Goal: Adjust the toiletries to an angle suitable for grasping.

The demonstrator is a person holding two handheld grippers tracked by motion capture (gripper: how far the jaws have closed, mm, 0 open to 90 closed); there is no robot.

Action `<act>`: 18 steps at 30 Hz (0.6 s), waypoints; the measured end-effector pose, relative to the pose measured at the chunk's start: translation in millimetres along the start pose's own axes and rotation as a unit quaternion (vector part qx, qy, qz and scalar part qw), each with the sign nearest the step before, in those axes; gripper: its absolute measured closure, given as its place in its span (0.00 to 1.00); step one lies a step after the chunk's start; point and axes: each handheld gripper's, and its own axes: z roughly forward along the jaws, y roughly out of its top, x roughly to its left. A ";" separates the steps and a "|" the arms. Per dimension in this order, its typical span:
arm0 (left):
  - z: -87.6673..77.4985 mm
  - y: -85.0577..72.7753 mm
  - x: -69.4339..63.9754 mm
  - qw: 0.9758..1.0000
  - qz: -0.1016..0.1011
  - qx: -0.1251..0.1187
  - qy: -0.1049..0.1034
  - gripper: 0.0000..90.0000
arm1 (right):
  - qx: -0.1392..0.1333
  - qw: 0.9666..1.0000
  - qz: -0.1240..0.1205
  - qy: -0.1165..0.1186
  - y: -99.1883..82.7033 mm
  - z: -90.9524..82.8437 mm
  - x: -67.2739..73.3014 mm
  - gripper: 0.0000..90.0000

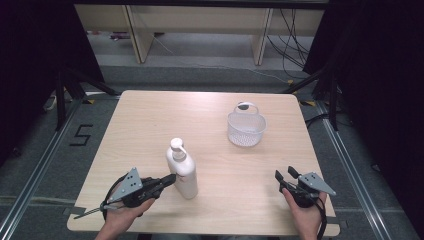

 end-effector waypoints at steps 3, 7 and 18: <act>6.2 2.8 -3.7 1.000 0.006 0.004 -0.001 1.00 | -0.001 1.000 -0.001 0.001 0.0 -0.1 0.0 0.51; 12.1 3.9 -7.0 1.000 0.007 0.004 -0.004 1.00 | -0.012 1.000 -0.001 0.001 -0.7 1.2 -0.1 0.51; 28.4 5.2 -14.4 1.000 -0.001 -0.003 0.005 1.00 | -0.013 1.000 0.001 0.005 -1.2 2.5 0.8 0.50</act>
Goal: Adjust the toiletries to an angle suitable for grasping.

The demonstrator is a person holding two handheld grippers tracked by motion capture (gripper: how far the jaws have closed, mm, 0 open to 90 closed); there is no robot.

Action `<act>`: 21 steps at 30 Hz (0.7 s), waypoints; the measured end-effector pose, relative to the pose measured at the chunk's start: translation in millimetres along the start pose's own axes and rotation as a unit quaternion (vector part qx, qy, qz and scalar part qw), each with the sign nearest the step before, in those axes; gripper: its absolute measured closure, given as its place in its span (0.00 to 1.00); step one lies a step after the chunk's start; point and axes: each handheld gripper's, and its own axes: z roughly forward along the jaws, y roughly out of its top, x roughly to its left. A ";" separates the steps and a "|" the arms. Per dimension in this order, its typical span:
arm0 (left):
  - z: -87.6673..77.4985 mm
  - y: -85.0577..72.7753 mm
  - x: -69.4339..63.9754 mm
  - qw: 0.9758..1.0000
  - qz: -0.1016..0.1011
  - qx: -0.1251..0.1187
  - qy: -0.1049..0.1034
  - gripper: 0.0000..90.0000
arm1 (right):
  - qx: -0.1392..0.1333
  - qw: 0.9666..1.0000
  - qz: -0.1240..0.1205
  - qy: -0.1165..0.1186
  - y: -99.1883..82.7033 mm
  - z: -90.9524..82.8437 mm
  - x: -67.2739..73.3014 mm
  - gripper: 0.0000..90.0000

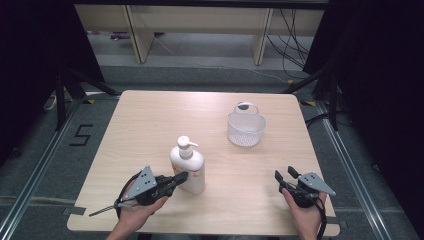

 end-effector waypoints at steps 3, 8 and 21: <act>4.1 -0.2 -2.6 1.000 0.004 0.004 0.005 1.00 | 0.002 1.000 -0.003 -0.001 0.4 -0.6 -0.3 0.50; 9.0 -1.3 -4.3 1.000 0.004 0.006 0.008 1.00 | 0.009 1.000 -0.003 -0.001 0.9 -1.6 -0.3 0.50; 20.6 1.0 -4.4 1.000 0.004 0.003 0.016 1.00 | -0.002 1.000 -0.006 -0.001 0.2 -0.1 -0.3 0.50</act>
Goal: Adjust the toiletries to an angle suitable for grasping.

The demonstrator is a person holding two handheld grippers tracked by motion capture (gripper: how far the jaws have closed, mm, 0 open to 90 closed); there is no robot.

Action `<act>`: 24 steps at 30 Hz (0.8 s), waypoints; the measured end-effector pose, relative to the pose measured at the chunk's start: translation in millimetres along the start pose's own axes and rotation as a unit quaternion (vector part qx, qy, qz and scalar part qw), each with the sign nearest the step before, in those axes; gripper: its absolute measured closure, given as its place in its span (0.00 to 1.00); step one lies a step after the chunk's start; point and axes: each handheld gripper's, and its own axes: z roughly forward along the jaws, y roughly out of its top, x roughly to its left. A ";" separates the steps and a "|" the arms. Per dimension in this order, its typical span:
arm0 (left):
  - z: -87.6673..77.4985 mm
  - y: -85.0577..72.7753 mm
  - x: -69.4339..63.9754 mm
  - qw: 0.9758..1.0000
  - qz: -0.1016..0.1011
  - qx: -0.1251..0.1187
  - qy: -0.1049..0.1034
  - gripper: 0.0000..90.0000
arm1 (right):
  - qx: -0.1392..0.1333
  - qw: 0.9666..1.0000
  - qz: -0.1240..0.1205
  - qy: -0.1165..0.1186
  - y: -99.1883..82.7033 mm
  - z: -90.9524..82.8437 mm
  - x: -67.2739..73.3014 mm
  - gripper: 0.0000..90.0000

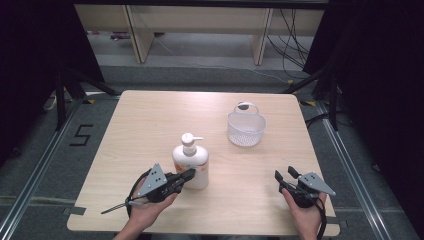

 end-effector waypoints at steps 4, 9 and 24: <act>3.0 0.3 0.6 1.000 0.000 -0.001 0.001 1.00 | -0.001 1.000 -0.002 -0.006 -0.2 0.9 0.3 0.49; 4.8 -0.6 -0.1 1.000 -0.005 -0.003 0.002 1.00 | -0.003 1.000 -0.008 -0.009 -0.1 0.2 -0.6 0.49; -27.7 15.8 -11.2 0.998 -0.010 -0.040 0.053 0.69 | -0.003 1.000 -0.001 -0.001 -0.4 -1.4 0.9 0.44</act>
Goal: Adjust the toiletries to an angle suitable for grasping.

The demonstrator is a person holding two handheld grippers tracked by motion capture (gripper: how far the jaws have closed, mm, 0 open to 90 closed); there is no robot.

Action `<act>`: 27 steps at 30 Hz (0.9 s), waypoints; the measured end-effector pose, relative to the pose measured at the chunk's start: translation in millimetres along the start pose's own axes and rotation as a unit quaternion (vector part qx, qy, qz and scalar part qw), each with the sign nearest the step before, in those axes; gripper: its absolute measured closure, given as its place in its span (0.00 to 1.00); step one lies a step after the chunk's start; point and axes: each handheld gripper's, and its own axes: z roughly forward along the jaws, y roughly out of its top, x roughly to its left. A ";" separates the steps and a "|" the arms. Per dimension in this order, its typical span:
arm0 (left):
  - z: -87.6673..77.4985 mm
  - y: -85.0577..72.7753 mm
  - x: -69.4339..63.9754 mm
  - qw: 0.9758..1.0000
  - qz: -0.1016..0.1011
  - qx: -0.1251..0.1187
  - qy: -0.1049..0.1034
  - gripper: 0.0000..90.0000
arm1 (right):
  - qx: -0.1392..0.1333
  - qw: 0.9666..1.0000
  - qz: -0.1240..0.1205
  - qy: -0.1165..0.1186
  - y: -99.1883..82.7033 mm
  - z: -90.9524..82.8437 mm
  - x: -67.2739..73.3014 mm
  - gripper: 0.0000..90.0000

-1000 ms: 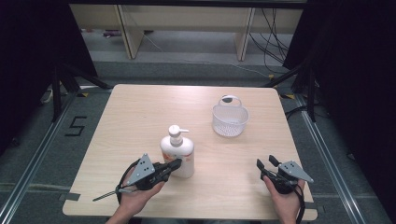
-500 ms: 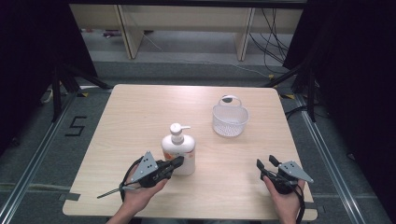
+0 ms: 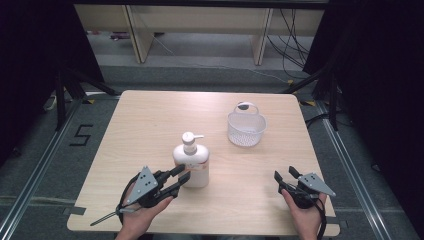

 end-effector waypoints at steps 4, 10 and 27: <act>-6.9 5.1 -1.6 1.000 0.002 -0.007 0.018 0.59 | 0.003 1.000 0.007 0.001 0.0 -1.0 -0.5 0.44; -10.7 7.7 -0.6 0.999 0.002 -0.013 0.036 0.49 | -0.001 1.000 0.001 -0.004 -0.2 -1.1 -0.2 0.43; -13.3 10.1 5.8 0.998 0.017 -0.031 0.057 0.37 | -0.003 1.000 -0.009 -0.008 -0.4 -1.1 1.2 0.42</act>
